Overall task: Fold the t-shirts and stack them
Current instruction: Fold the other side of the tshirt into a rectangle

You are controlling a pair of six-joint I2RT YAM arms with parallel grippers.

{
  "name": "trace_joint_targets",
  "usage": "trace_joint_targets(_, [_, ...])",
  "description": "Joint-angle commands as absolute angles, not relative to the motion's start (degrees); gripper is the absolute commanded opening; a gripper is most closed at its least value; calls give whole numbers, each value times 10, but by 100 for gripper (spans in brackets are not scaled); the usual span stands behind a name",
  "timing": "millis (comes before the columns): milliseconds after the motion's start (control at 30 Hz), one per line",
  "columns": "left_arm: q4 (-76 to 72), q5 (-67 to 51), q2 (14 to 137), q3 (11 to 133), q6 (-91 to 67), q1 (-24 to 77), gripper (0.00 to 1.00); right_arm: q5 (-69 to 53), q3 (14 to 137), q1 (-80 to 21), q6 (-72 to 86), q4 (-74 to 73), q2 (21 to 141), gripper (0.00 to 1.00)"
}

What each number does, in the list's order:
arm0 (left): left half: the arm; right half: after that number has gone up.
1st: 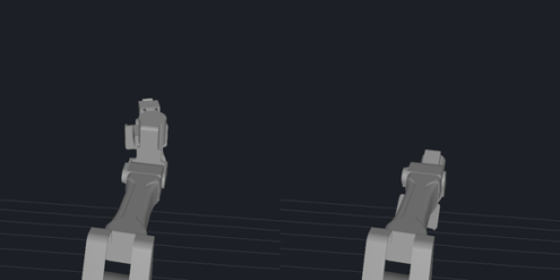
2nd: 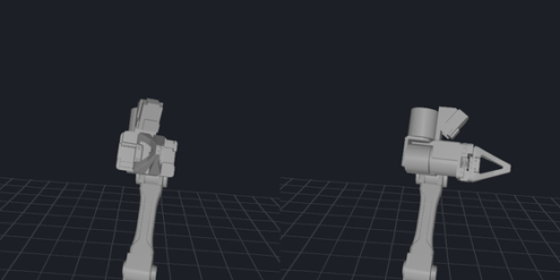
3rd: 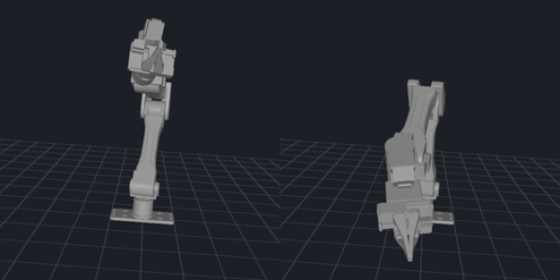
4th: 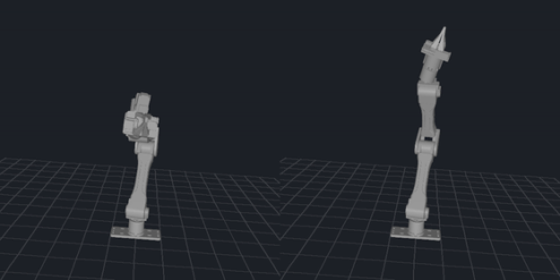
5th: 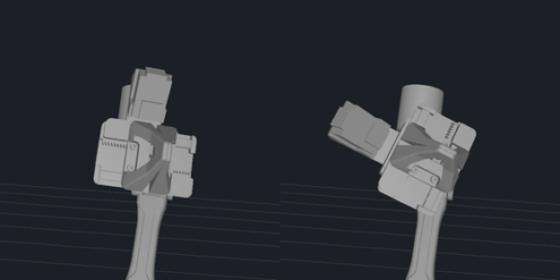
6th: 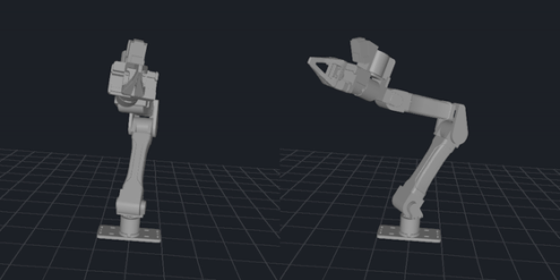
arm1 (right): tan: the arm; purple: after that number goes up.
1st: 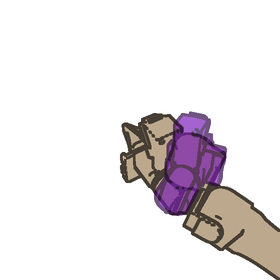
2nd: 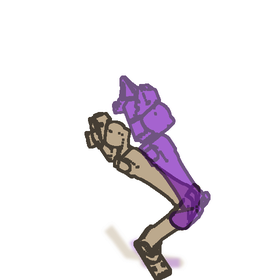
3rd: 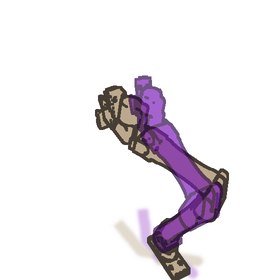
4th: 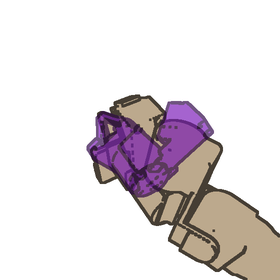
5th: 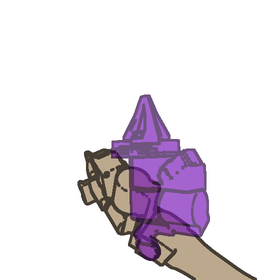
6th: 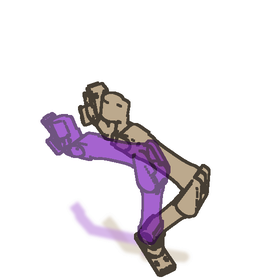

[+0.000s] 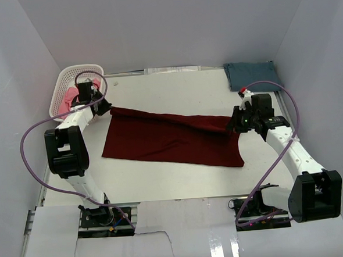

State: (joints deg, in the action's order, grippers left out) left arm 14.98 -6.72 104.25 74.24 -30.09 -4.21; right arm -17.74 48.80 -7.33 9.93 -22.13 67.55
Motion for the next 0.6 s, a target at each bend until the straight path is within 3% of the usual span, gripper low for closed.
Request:
trace_joint_targets(0, [149,-73,999,732,-309,-49,0,-189,495,-79,97,-253,678,8])
trace_joint_targets(567, [178,-55,982,717,-308,-60,0,-111,526,-150,70,-375,707,8])
